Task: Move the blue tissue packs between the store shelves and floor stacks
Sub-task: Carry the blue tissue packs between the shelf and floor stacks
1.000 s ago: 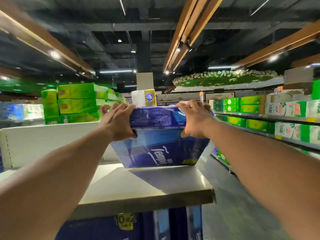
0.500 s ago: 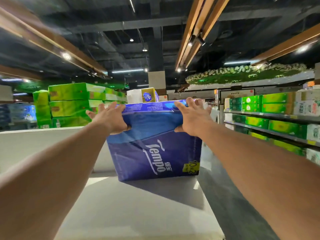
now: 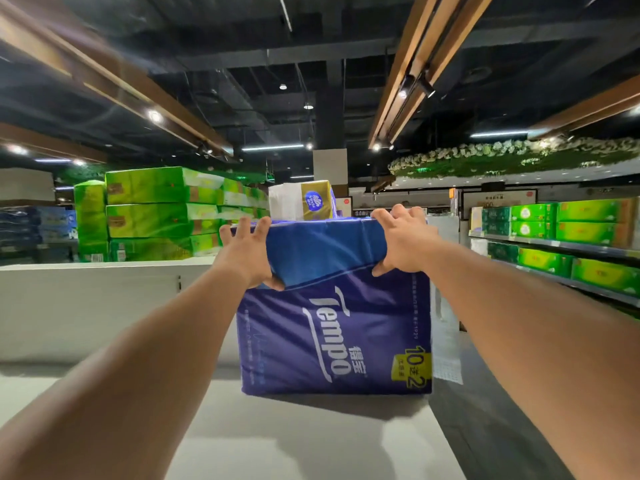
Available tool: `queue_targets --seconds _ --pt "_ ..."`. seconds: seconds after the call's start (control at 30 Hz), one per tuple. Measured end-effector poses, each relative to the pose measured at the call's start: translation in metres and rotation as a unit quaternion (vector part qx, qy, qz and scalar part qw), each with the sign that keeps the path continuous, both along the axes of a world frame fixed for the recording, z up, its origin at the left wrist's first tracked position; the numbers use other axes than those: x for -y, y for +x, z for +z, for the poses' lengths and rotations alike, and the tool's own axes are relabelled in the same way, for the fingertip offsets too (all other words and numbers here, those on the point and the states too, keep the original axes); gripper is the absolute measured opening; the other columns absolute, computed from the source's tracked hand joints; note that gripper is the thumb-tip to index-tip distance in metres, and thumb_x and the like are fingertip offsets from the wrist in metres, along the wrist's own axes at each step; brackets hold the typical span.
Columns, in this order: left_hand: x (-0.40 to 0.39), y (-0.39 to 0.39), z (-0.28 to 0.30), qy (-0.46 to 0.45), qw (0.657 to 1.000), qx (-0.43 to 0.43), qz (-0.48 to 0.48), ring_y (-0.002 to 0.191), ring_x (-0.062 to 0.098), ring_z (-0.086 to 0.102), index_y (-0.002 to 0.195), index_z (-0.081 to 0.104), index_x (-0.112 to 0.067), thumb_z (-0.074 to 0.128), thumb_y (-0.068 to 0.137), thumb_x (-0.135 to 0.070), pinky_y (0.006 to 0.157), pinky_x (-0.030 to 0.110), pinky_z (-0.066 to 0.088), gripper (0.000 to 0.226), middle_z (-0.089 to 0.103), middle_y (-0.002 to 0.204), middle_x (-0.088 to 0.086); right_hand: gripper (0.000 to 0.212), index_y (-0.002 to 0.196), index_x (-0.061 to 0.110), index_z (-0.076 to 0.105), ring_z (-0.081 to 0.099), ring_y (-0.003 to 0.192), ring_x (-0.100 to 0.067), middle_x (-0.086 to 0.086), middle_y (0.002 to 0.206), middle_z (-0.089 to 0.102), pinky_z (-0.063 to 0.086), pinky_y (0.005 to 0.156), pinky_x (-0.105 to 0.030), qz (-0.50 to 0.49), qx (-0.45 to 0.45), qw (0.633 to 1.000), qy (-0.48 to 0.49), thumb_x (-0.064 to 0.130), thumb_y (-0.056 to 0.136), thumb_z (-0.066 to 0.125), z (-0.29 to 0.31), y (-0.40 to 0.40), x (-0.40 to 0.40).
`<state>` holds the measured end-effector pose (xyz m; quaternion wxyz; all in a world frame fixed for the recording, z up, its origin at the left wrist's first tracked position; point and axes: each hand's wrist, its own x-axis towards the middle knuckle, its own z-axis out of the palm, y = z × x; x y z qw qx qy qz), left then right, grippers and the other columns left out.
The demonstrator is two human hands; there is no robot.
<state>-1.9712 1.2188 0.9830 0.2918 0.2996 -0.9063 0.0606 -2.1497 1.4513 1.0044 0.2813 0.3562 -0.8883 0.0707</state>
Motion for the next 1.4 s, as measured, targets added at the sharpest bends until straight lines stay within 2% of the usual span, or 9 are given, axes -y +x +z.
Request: queue_targets --seconds 0.2,0.3,0.37,0.47,0.57,0.73,0.87,1.03,1.4 --pt "0.004 0.001 0.012 0.009 0.999 0.048 0.009 0.130 0.043 0.027 0.149 0.014 -0.034 0.092 0.038 -0.068 0.105 0.057 0.041 0.140 0.026 0.142 0.005 0.124 0.149 0.035 0.017 0.028 0.132 -0.035 -0.004 0.141 0.034 0.044 0.095 -0.058 -0.011 0.010 1.000 0.014 0.069 0.052 0.087 0.004 -0.006 0.005" --pt "-0.012 0.005 0.010 -0.015 0.997 0.046 0.061 0.146 0.046 0.008 0.156 0.002 -0.033 0.090 0.042 -0.071 0.105 0.063 0.041 0.148 0.015 0.159 0.006 0.126 0.152 0.035 0.012 0.020 0.142 -0.037 -0.006 0.151 0.028 0.028 0.105 -0.068 -0.025 -0.010 1.000 0.001 0.068 0.056 0.086 0.000 0.000 0.009" --pt "-0.026 0.005 0.005 -0.056 0.993 0.035 0.097 0.150 0.045 -0.011 0.158 -0.012 -0.031 0.087 0.051 -0.072 0.110 0.067 0.029 0.151 -0.005 0.167 0.005 0.127 0.155 0.033 0.003 0.004 0.149 -0.040 -0.008 0.162 0.014 0.013 0.111 -0.072 -0.027 -0.009 0.999 -0.018 0.061 0.064 0.086 -0.008 0.005 0.008" --pt "-0.036 0.011 -0.013 -0.067 0.994 0.005 0.090 0.150 0.043 -0.016 0.157 -0.017 -0.031 0.082 0.072 -0.060 0.114 0.067 0.023 0.134 -0.014 0.166 0.005 0.117 0.157 0.029 -0.007 -0.012 0.150 -0.041 -0.011 0.166 -0.004 0.000 0.113 -0.070 -0.017 -0.043 0.998 -0.047 0.047 0.080 0.080 -0.024 0.013 0.008" --pt "-0.039 0.020 -0.033 -0.070 0.995 0.010 0.074 0.151 0.040 -0.015 0.157 -0.014 -0.033 0.071 0.085 -0.049 0.117 0.063 0.021 0.113 -0.019 0.166 0.001 0.094 0.155 0.028 0.004 -0.014 0.151 -0.035 -0.009 0.164 -0.002 -0.010 0.117 -0.060 0.047 -0.123 0.985 -0.112 0.020 0.085 0.067 -0.047 0.024 0.004" --pt "-0.056 0.051 -0.044 -0.063 0.995 0.004 0.078 0.152 0.037 -0.007 0.159 -0.008 -0.032 0.065 0.086 -0.058 0.119 0.058 0.022 0.106 -0.010 0.167 0.000 0.070 0.144 0.022 0.034 0.014 0.145 -0.034 -0.012 0.153 0.023 0.000 0.122 -0.053 0.097 -0.129 0.973 -0.165 0.028 0.083 0.067 -0.081 0.046 -0.009" --pt "-0.084 0.099 -0.046 -0.041 0.994 0.006 0.100 0.150 0.041 0.003 0.160 0.002 -0.029 0.067 0.086 -0.056 0.118 0.058 0.026 0.102 0.000 0.167 0.003 0.064 0.142 0.023 0.033 0.014 0.143 -0.033 -0.010 0.152 0.023 0.001 0.122 -0.055 0.099 -0.065 0.981 -0.155 0.034 0.087 0.064 -0.087 0.082 -0.022" --pt "-0.132 0.179 -0.043 -0.079 0.985 0.003 0.153 0.145 0.037 0.018 0.158 0.012 -0.030 0.067 0.084 -0.061 0.108 0.052 0.040 0.097 0.016 0.161 0.004 0.060 0.142 0.019 0.037 0.021 0.140 -0.035 -0.012 0.148 0.029 0.007 0.119 -0.060 0.148 -0.020 0.975 -0.165 0.033 0.088 0.061 -0.081 0.162 -0.039" --pt "-0.241 0.397 -0.079 -0.027 0.951 0.067 0.300 0.146 0.036 0.015 0.158 0.008 -0.031 0.060 0.085 -0.066 0.109 0.050 0.036 0.096 0.014 0.161 0.004 0.052 0.139 0.019 0.035 0.019 0.140 -0.038 -0.012 0.152 0.025 0.008 0.118 -0.058 0.241 0.038 0.964 -0.105 0.031 0.090 0.047 -0.120 0.354 -0.099"
